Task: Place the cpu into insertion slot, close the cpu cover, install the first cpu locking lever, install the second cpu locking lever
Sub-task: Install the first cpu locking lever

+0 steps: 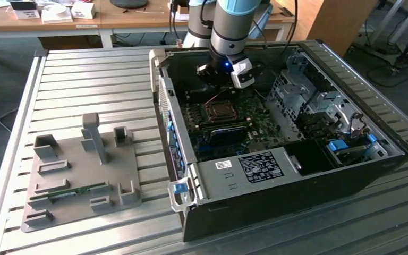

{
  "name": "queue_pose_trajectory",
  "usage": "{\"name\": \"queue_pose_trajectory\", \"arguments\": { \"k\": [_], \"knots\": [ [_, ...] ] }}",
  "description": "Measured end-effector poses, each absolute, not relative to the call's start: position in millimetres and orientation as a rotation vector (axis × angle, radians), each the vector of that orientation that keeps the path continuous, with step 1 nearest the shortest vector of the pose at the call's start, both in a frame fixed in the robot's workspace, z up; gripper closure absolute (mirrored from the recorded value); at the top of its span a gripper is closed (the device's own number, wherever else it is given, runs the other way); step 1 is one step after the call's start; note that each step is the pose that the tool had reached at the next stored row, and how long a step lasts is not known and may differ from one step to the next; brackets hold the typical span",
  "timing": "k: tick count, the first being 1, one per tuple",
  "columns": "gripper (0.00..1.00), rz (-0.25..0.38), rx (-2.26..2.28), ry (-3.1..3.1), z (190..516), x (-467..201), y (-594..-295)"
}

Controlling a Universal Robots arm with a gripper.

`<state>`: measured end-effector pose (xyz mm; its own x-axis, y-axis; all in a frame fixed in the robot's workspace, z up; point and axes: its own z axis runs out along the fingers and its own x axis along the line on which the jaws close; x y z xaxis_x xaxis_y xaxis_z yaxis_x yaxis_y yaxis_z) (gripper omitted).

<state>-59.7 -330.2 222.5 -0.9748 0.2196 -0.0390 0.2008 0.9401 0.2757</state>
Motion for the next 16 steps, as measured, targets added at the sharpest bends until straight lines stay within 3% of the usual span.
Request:
{"name": "queue_pose_trajectory", "arguments": {
  "k": [16],
  "knots": [
    [0.89, 0.419, 0.328, 3.026, 218.9, -57.2, -330.0]
  ]
}}
